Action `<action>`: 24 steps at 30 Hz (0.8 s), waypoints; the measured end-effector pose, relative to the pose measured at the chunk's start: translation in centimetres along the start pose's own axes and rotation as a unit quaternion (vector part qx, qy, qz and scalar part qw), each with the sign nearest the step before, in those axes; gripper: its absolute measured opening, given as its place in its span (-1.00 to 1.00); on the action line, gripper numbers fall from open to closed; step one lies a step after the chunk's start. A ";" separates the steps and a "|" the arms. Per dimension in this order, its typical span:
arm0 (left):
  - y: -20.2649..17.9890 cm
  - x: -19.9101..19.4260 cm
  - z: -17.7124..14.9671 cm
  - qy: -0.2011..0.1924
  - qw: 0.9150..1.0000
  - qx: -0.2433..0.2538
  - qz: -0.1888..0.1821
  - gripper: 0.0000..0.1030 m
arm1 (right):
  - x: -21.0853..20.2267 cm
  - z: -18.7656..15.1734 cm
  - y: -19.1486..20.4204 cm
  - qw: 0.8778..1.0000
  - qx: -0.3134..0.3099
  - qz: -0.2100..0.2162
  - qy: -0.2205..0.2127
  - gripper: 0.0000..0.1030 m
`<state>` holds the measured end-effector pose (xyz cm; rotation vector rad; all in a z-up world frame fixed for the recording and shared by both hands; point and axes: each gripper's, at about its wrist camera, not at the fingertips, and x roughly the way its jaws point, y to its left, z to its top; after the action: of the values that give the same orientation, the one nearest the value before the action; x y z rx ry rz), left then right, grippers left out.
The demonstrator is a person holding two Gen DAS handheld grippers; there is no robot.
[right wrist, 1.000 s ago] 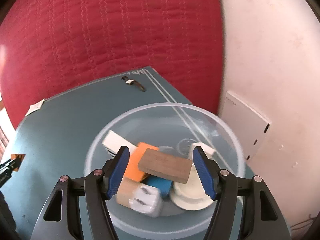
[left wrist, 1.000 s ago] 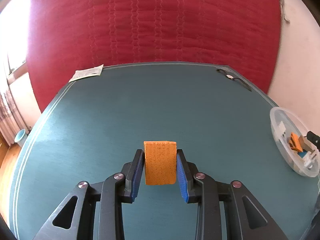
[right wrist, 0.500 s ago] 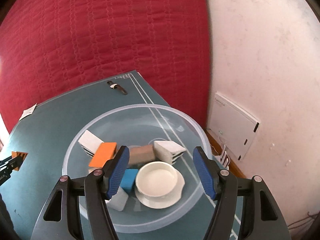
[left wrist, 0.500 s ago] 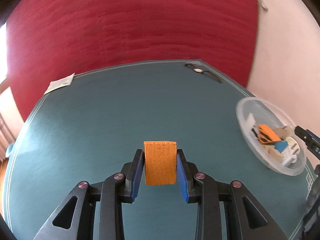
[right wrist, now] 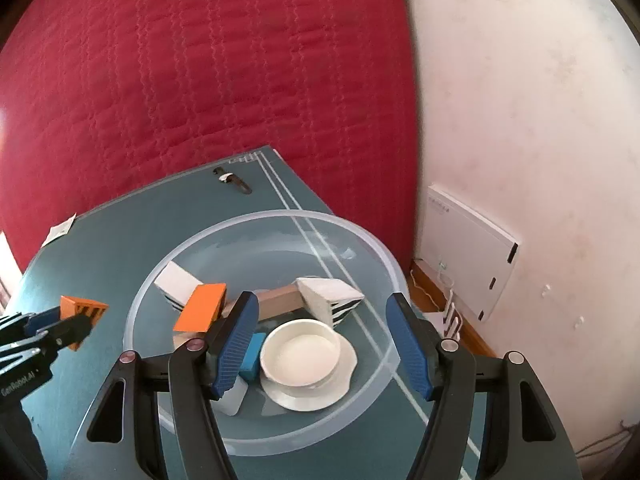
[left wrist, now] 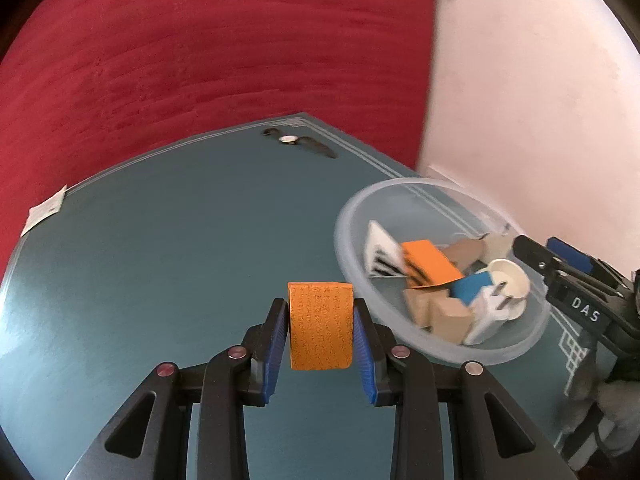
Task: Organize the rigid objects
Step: 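Lower the orange striped triangle into the bowl and open the left gripper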
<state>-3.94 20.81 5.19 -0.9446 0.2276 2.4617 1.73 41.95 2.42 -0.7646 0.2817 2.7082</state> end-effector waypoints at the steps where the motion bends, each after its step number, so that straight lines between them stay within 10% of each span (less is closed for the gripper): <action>1: -0.4 0.1 0.2 -0.001 1.000 0.003 -0.007 -0.35 | 0.1 0.0 -0.1 1.000 0.002 -0.001 0.000 0.31; 24: -4.3 2.7 1.6 0.013 0.998 0.016 -0.054 -0.34 | -0.1 -0.1 -0.9 1.000 0.022 0.002 -0.002 0.32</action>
<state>-4.50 26.08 4.71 -0.9496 0.2190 2.3414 2.18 42.78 2.30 -0.7468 0.3410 2.6966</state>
